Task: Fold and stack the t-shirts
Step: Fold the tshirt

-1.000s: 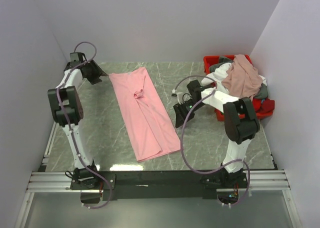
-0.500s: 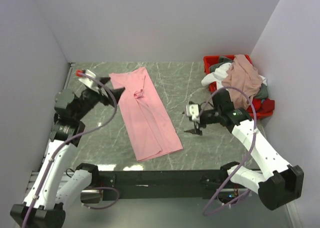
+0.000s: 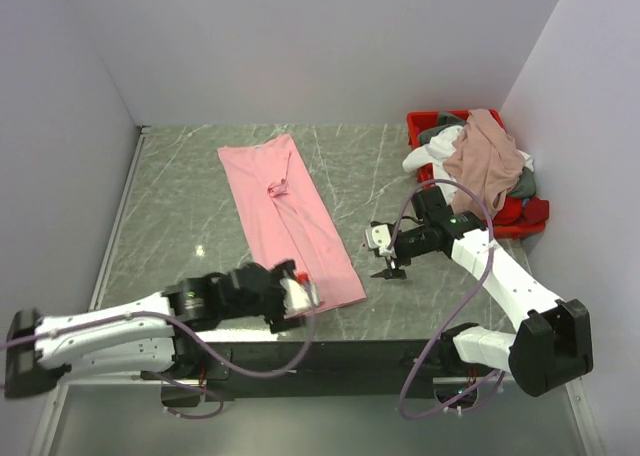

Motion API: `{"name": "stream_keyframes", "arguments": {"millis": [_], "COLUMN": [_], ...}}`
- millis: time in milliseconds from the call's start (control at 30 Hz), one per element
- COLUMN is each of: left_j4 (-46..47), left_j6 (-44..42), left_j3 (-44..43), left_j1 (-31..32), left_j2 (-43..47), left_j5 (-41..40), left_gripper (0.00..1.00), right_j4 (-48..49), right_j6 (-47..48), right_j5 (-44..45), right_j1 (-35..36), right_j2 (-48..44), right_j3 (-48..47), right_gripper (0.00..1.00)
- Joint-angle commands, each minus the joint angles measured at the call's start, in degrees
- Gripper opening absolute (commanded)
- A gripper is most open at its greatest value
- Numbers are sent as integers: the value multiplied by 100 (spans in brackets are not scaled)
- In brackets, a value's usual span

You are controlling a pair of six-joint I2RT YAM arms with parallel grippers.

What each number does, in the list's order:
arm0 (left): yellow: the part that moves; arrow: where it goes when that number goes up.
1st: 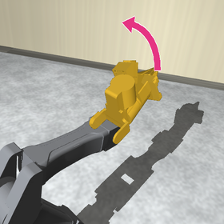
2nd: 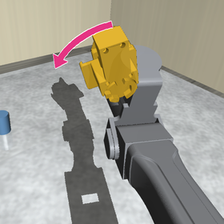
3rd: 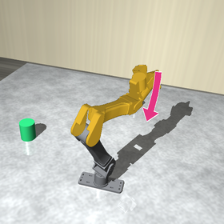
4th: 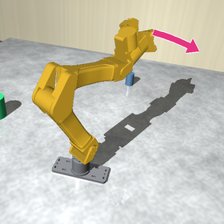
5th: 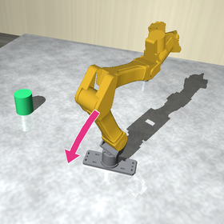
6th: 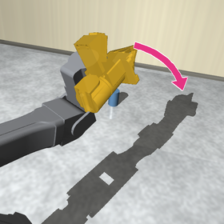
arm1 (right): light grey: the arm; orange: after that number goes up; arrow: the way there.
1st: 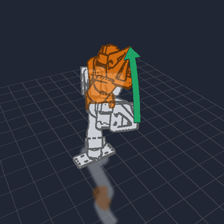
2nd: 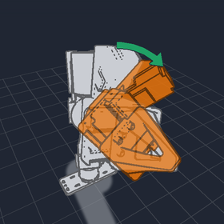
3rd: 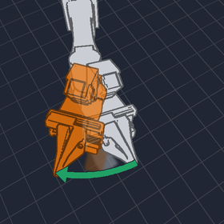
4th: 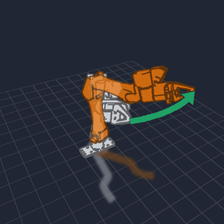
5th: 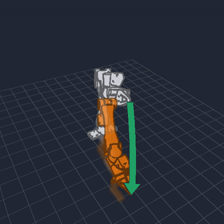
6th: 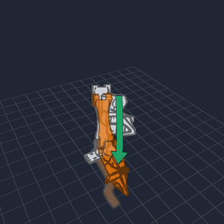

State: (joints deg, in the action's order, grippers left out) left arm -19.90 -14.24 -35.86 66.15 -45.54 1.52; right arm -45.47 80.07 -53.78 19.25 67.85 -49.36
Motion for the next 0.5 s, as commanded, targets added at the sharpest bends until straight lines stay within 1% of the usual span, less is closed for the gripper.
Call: {"name": "stream_keyframes", "arguments": {"millis": [0, 33, 67, 100, 133, 200, 267, 300, 467], "left_j4": [-224, -268, -304, -313, -321, -208, 133, 257, 662], "left_j6": [228, 290, 368, 413, 457, 501, 527, 519, 361], "left_j3": [-140, -176, -202, -185, -159, -27, 104, 140, 281], "left_j1": [828, 1082, 1189, 1285, 1417, 1445, 1453, 1453, 1445], "left_j2": [-718, -876, -1182, -1325, -1465, -1852, -2072, -2143, -2774], "left_j5": [-1584, -1750, -1821, -1935, -2023, -2295, -2463, -2463, -2262], "left_gripper": [84, 82, 79, 74, 69, 59, 59, 60, 63], "right_j4": [-12, -127, -250, -347, -435, -410, -243, -156, 47], "right_j6": [95, 253, 420, 674, 737, 747, 633, 598, 387], "right_j5": [78, 61, 17, 8, -1, 78, 122, 157, 297], "right_j1": [0, 9, 9, 18, 27, 97, 167, 211, 378], "right_j2": [26, 61, 96, 140, 158, 184, 184, 176, 158], "right_j3": [120, 129, 155, 190, 199, 269, 339, 366, 419], "right_gripper": [80, 80, 80, 80, 80, 79, 78, 78, 77]}}
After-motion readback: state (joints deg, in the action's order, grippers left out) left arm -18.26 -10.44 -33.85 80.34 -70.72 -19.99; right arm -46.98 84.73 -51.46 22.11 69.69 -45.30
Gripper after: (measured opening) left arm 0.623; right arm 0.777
